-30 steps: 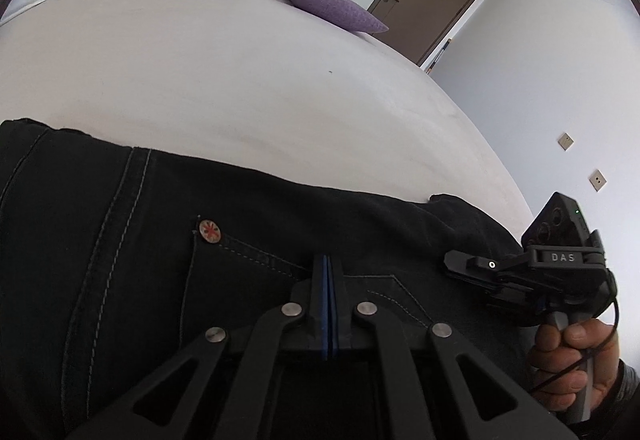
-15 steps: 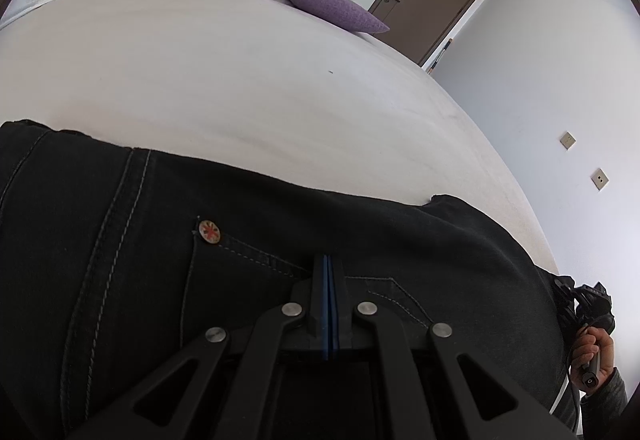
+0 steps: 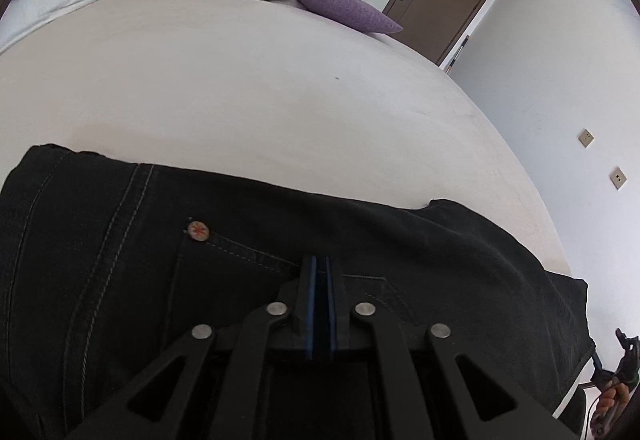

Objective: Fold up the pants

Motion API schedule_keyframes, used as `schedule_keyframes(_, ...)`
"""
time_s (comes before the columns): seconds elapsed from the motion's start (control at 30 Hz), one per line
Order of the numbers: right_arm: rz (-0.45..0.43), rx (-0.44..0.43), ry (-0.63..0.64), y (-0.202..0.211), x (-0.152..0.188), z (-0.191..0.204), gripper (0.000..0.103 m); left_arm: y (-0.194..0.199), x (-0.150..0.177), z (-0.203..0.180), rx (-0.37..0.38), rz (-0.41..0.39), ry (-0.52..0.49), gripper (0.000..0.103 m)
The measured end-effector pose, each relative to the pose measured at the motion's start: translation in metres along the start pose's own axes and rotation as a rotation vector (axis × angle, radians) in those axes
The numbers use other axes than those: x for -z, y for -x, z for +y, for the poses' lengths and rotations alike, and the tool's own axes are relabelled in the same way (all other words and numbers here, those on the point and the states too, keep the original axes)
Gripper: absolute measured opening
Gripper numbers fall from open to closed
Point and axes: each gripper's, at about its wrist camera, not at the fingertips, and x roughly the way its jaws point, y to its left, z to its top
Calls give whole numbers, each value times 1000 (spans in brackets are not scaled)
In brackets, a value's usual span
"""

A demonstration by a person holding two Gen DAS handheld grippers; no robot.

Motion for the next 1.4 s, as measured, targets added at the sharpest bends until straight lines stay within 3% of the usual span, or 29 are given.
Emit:
schedule_keyframes(0.1, 34, -79, -34, -4, 25, 10, 90, 10, 8, -45, 58, -32, -40, 7)
schedule_keyframes(0.2, 103, -139, -146, -22, 45, 17, 82, 6, 21, -99, 146, -7, -91, 7)
schedule_keyframes(0.37, 139, -151, -275, -43, 48, -6, 64, -13, 50, -175, 231, 58, -203, 7)
schedule_keyframes(0.47, 138, -148, -316, -49, 52, -6, 61, -32, 69, -198, 231, 118, -246, 7)
schedule_keyframes(0.57, 135, -147, -307, -50, 61, 1, 61, -57, 82, -204, 182, 191, -265, 7)
schedule_keyframes(0.67, 114, -165, -322, -61, 66, 4, 61, -60, 89, -198, 188, 182, -246, 7)
schedule_keyframes(0.8, 85, -173, -304, -73, 58, 12, 61, -63, 92, -204, 149, 184, -302, 8)
schedule_keyframes(0.9, 67, -175, -284, -75, 36, 5, 58, -64, 92, -203, 146, 176, -298, 8)
schedule_keyframes(1.07, 71, -155, -276, -86, 25, 2, 31, -67, 93, -196, 154, 174, -289, 8)
schedule_keyframes(1.17, 73, -147, -267, -88, 26, 0, 22, -65, 93, -193, 159, 172, -286, 8)
schedule_keyframes(1.4, 72, -103, -225, -94, 23, 3, 12, -64, 93, -189, 167, 168, -281, 8)
